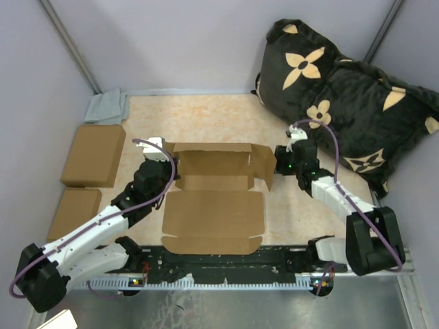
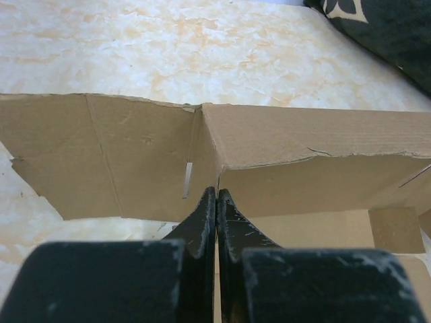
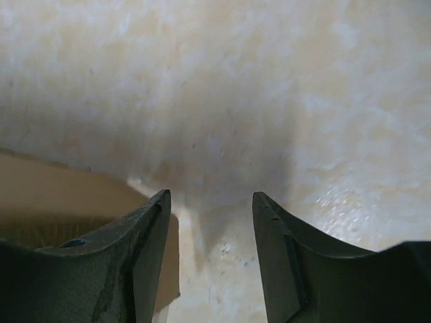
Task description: Fold the paper box
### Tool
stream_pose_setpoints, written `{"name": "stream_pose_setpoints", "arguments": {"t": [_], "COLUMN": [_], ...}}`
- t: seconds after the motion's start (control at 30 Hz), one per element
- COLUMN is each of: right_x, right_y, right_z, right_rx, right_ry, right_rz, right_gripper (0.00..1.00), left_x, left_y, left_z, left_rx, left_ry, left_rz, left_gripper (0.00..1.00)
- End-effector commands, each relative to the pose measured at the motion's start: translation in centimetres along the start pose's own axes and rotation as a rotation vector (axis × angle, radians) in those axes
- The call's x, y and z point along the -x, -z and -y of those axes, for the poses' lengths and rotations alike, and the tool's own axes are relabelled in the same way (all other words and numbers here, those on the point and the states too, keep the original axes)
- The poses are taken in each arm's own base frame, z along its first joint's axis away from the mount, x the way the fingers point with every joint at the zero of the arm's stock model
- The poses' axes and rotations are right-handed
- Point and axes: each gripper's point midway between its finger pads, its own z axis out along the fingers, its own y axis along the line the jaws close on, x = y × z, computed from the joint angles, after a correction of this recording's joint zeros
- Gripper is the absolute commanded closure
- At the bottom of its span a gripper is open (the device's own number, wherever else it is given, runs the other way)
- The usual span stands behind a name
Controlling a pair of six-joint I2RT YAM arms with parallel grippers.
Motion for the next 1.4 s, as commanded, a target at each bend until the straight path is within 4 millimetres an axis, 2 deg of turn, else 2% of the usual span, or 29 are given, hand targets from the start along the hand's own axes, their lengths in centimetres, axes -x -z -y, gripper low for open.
{"name": "stream_pose_setpoints", "arguments": {"t": [0.0, 0.17, 0.33, 0.57, 0.93, 1.17, 1.37], "right_x": [1.9, 1.7, 2.5, 2.4, -0.1, 1.6, 2.8], "right_y": [2.1, 4.3, 5.4, 5.7, 5.3, 5.8, 5.1], "right_z": [-3.8, -5.5, -7.1, -8.4, -11.6, -11.7, -12.6], "right_rx": [0.22, 0.332, 0.422, 0.462, 0.529, 0.515, 0.542], "right_ry": [0.03, 0.064, 0.085, 0.108, 0.197, 0.177, 0.167], "right_rz": [0.15, 0.217, 0.268, 0.249, 0.186, 0.296, 0.38], "right_gripper": [0.47, 0.45, 0.45, 0.45, 0.43, 0.42, 0.43], "left_x": [0.2, 0.0, -0.7, -1.6, -2.5, -3.6, -4.5], "left_y": [0.0, 0.0, 0.1, 0.3, 0.6, 0.3, 0.4], "left_z": [0.1, 0.5, 0.3, -0.4, -0.4, -0.2, -0.3], "left_rx": [0.0, -0.016, -0.018, -0.005, -0.039, -0.058, -0.069], "left_ry": [0.015, 0.016, 0.016, 0.031, 0.057, 0.057, 0.043], "left_rz": [0.017, 0.007, -0.002, 0.018, 0.047, 0.034, 0.033], "left_gripper": [1.0, 1.0, 1.0, 1.0, 1.0, 1.0, 1.0]}}
